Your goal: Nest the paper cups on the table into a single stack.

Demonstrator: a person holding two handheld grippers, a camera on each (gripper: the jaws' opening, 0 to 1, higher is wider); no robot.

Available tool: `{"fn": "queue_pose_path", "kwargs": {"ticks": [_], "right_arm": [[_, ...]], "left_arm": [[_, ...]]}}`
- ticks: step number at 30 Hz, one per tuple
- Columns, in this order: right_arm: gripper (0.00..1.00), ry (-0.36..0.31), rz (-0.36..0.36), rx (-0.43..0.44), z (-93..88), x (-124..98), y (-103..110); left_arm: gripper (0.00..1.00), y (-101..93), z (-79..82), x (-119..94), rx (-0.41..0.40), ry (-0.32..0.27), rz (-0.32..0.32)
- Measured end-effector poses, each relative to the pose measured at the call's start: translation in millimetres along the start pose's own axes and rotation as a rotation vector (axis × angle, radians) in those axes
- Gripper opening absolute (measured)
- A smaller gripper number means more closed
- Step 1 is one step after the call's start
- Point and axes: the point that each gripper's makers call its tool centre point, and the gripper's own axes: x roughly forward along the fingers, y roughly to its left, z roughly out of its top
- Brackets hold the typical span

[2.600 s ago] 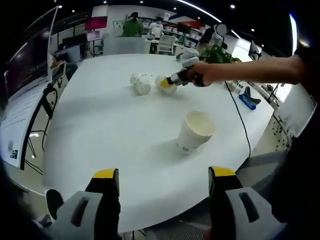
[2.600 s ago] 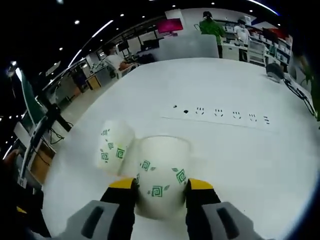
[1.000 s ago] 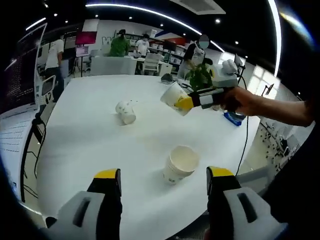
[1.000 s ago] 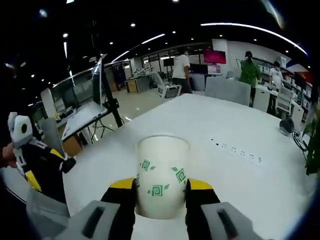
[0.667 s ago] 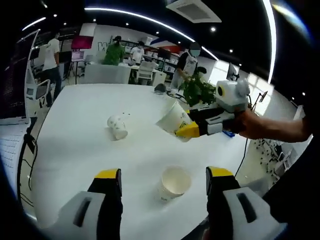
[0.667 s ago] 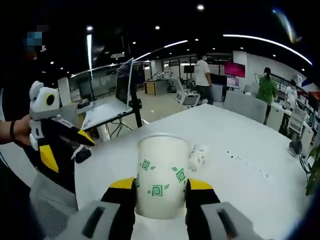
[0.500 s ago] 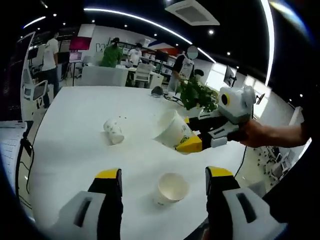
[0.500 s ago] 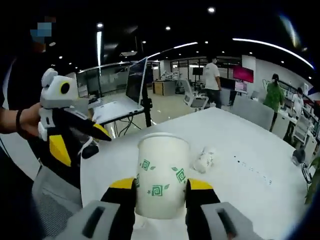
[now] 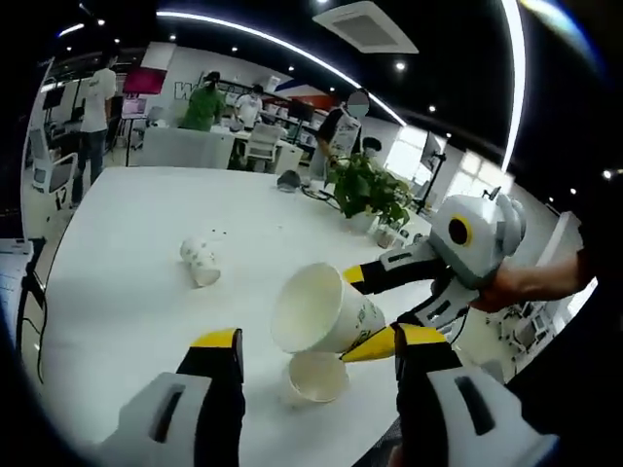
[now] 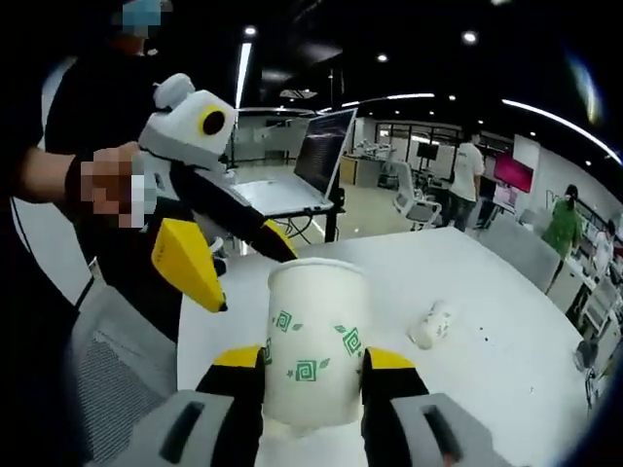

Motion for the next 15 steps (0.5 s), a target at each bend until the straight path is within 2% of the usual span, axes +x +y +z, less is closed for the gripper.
{"fn": "queue_pose_path", "kwargs": {"ticks": [7,10,15], "right_arm": [[0.38,0.011,0.021,-0.071,2.2,3.1,16.5],[0.38,0.020,0.018,-0.104,1.6,3.9,19.0],[0.38,0.019,0.029,-0.153,4.7,4.2,26.6]], "left_arm": [[0.52,-9.5,-5.7,5.4,-0.039,0.014,-0.062],[0.40,-22.0,-9.9,6.3,-0.057,0.035,-0.122],[0.31,-29.4,-15.5,9.3,-0.088,0.057,-0.164]]}}
